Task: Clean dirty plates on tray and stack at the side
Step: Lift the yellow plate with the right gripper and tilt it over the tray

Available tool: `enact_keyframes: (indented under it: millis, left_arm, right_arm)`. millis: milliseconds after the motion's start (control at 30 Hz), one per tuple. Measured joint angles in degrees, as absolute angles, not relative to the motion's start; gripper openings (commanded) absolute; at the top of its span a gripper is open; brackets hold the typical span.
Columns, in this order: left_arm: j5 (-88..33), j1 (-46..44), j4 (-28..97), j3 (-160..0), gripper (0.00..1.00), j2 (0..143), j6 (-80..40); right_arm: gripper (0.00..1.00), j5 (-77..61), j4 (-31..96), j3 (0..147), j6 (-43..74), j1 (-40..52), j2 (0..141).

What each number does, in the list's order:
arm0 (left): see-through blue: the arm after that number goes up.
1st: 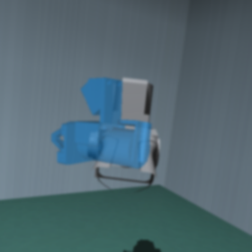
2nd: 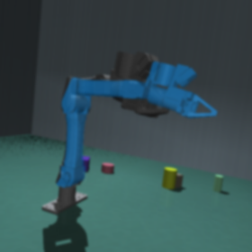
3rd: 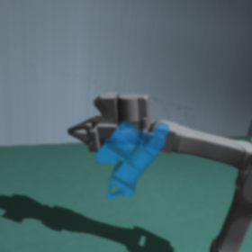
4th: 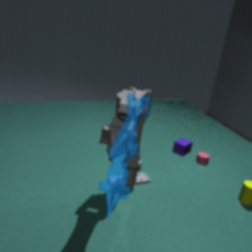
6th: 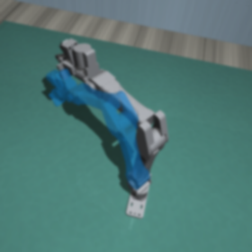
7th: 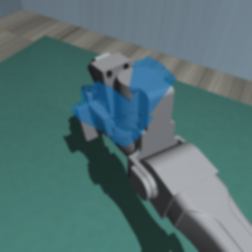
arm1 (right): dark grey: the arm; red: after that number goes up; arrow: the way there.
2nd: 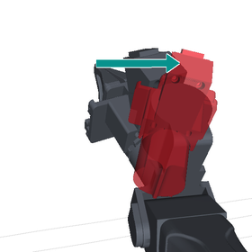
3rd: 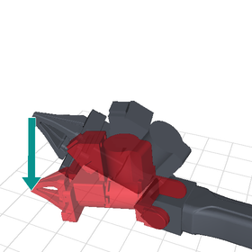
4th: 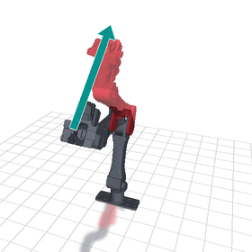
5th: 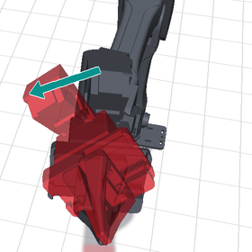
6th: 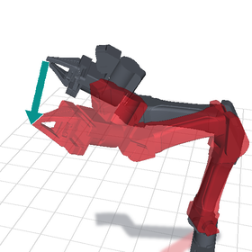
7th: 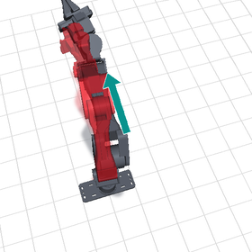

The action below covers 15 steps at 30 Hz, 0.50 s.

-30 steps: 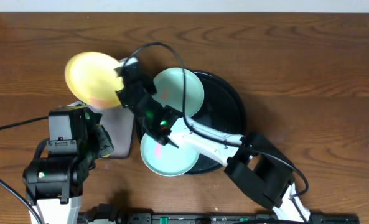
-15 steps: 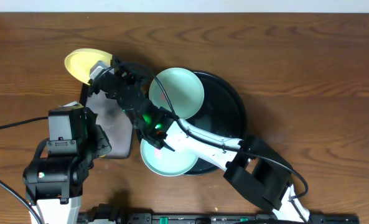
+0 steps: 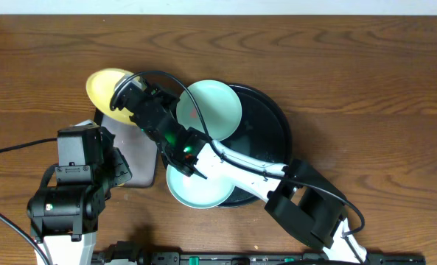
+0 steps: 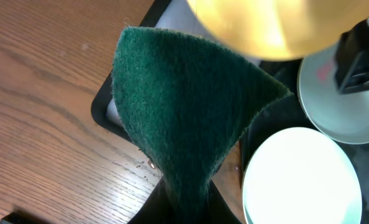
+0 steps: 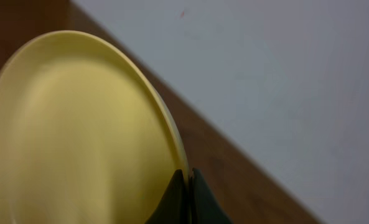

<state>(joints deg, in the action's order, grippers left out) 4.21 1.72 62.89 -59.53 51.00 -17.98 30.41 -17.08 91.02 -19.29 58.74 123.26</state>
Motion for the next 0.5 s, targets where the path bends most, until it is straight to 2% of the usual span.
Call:
enact_keyframes:
  millis: [267, 500]
  left_arm:
    - [4.5, 1.7, 62.9, -59.5, 0.08, 51.0, -18.0]
    - [4.5, 1.7, 63.2, -59.5, 0.08, 51.0, -18.0]
  right_arm:
    - [0.01, 21.0, -1.6, 91.0, -3.6, 56.7, 118.6]
    - [0.01, 7.1, 12.2, 91.1, 11.6, 46.0, 109.2]
